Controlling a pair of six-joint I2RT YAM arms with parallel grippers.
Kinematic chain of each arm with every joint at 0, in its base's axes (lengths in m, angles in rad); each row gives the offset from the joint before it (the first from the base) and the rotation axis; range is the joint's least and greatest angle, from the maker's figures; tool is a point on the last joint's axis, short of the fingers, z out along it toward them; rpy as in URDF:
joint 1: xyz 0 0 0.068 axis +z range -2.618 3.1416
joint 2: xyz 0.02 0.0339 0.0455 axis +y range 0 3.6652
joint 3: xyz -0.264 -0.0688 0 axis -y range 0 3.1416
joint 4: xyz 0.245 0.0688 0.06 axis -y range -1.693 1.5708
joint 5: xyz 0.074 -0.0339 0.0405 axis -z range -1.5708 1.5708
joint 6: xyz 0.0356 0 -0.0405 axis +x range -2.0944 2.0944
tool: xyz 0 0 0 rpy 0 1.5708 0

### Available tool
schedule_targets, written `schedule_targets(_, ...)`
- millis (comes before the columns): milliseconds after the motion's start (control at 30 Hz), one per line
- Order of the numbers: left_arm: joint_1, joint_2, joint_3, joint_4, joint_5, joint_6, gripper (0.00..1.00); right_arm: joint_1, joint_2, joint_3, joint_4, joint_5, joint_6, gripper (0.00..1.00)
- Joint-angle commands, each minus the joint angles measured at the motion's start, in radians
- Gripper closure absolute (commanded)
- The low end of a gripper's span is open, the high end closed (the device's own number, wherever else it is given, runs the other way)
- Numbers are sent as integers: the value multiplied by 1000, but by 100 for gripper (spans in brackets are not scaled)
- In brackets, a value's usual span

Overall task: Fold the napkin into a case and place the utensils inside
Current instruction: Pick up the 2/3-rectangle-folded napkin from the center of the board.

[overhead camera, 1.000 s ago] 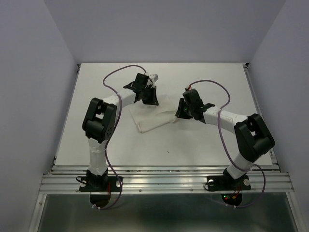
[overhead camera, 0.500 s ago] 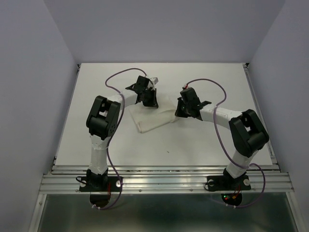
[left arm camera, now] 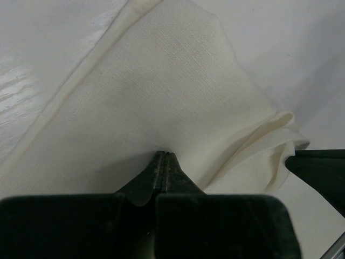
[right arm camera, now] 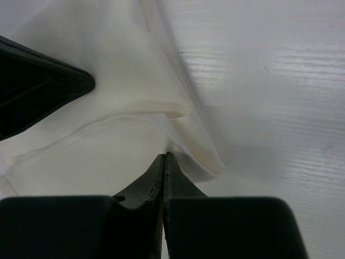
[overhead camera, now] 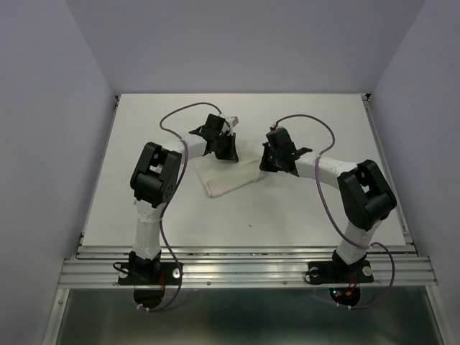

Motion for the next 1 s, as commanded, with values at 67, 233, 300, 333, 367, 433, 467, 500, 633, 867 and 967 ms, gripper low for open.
schedule_targets(67,-18,22,0,-1,18,21,100,3,13,61,31,25,-3,99)
schedule_targets(233,-27,29,-1,-4,26,21,100,3,16,75,34,29,-6,99)
schedule_targets(300,-32,34,-6,-3,28,21,100,3,23,82,32,29,-8,99)
schedule_targets(333,-33,33,-7,-3,28,22,100,3,27,87,32,30,-8,99)
schedule_targets(367,-36,33,-9,0,29,22,100,3,33,88,34,30,-8,99)
schedule_targets(433,-39,33,-17,4,31,24,100,3,39,92,35,30,-7,99)
schedule_targets(467,-41,34,-18,4,32,25,100,3,44,92,40,29,-7,99)
schedule_targets(500,-42,33,-18,4,31,25,100,3,50,93,45,30,-8,99)
schedule_targets(633,-44,31,-21,5,31,30,100,3,72,116,40,50,-10,99)
schedule_targets(867,-44,25,-26,-1,29,41,100,3,99,150,28,84,-14,99)
schedule_targets(967,-44,20,-30,-1,31,42,100,3,110,162,20,101,-14,99)
